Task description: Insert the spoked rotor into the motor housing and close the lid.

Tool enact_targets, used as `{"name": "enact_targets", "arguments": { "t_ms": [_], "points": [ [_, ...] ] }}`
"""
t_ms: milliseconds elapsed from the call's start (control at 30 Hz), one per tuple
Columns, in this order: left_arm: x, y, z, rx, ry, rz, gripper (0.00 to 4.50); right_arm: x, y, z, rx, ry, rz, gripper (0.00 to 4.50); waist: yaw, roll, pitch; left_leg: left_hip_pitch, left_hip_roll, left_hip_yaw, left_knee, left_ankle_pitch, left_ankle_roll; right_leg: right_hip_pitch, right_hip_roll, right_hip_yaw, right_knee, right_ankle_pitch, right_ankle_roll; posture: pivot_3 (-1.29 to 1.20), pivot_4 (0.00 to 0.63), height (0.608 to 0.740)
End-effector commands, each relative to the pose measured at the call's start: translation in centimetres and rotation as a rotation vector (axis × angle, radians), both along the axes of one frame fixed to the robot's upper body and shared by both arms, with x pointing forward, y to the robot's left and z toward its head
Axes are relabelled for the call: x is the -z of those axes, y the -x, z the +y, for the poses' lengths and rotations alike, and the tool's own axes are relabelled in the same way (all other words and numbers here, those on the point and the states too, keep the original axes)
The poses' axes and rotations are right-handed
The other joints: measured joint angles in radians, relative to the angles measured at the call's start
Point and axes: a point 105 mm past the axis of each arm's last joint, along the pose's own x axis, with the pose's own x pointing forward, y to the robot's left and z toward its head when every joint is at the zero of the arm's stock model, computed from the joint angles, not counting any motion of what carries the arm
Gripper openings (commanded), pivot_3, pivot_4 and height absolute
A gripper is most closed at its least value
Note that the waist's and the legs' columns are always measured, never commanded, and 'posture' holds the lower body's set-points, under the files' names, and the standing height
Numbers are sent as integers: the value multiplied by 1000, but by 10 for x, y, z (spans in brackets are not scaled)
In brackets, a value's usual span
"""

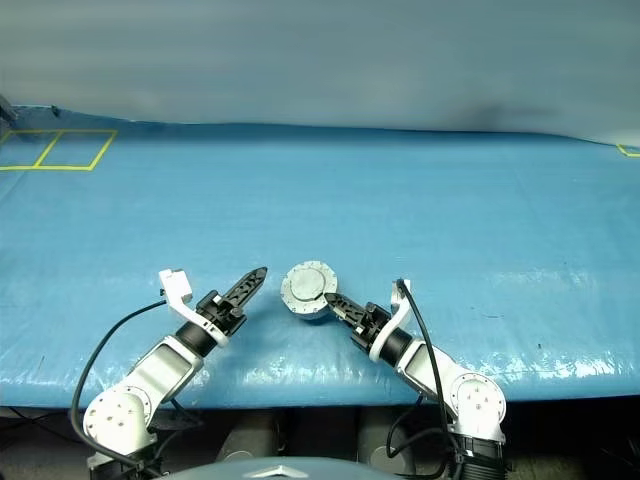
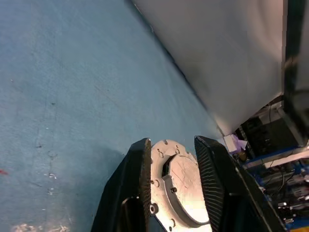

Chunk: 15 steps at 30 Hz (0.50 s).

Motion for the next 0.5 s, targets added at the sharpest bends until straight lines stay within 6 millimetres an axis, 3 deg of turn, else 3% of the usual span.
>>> {"name": "enact_targets", "arguments": {
  "t_ms": [33,167,267,500],
  "points": [
    [-10,1,-3,-31,109,-14,3143,-36,-14,-1,35,-100,-137,1141,0,0,0,0,0,0,0,0,0,0,0,0,0,0,0,0,150,740],
    [-13,1,-4,-35,162,-12,4498,-46,-27,-6,93,-112,-176,1141,1,-1,1,0,0,0,1,0,0,0,0,0,0,0,0,0,150,740],
    [-14,2,-6,-28,193,-4,4500,-53,-35,-8,124,-131,-196,1141,0,-1,1,0,0,0,1,0,0,1,0,0,0,0,0,0,150,740],
    [-23,7,-21,55,293,-17,4500,-64,-30,12,48,-130,-230,1141,-3,0,1,0,0,0,0,0,0,0,0,0,0,0,0,0,150,740]
  ]
}}
